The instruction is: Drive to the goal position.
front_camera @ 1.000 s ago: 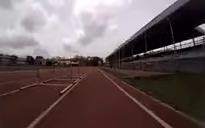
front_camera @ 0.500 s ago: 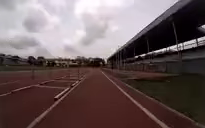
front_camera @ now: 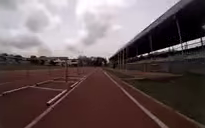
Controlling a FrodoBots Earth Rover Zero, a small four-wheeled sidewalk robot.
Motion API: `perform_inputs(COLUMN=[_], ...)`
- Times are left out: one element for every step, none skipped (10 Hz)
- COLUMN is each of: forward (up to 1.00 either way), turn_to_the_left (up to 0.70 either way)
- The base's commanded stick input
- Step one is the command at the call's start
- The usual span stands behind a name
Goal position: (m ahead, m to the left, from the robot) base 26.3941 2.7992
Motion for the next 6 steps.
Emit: perform_inputs(forward=[0.70, 0.70, 0.70, 0.70, 0.70, 0.70], turn_to_the_left=[0.00, 0.00, 0.00, 0.00, 0.00, 0.00])
